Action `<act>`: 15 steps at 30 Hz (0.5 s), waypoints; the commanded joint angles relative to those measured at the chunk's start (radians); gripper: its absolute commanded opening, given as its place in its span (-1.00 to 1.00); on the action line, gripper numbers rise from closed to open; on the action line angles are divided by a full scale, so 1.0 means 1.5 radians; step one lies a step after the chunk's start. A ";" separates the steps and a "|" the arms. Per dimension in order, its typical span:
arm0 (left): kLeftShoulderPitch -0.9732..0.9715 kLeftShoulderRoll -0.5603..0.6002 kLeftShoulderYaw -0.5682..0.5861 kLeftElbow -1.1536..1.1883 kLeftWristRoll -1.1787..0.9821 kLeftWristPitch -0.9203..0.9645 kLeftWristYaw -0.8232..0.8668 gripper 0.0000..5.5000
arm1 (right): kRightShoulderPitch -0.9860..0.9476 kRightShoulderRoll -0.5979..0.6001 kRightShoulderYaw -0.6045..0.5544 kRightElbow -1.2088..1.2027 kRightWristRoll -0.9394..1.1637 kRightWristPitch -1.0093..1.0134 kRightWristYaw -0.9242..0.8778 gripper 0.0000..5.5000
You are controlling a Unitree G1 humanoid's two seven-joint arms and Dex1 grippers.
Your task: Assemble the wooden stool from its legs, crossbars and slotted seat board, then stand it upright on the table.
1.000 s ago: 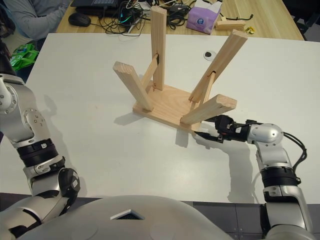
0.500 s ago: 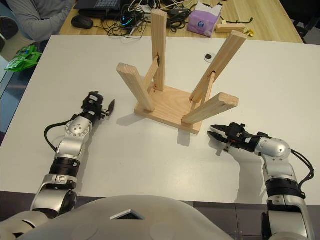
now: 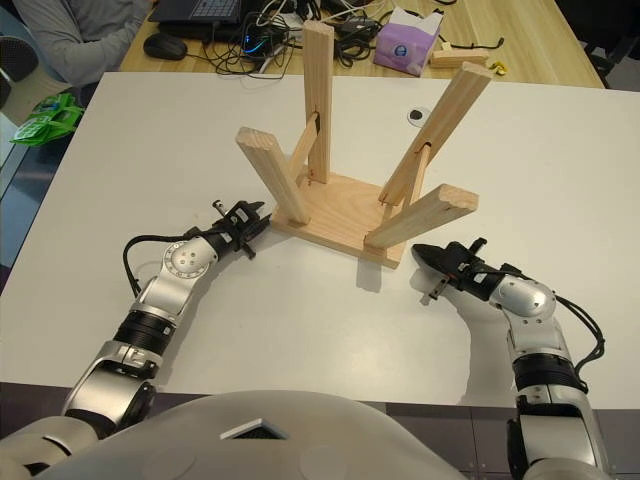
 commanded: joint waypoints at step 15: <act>0.158 0.041 -0.079 -0.205 -0.040 0.156 -0.142 -0.99 | -0.053 -0.044 -0.018 0.203 -0.021 -0.039 -0.028 -1.00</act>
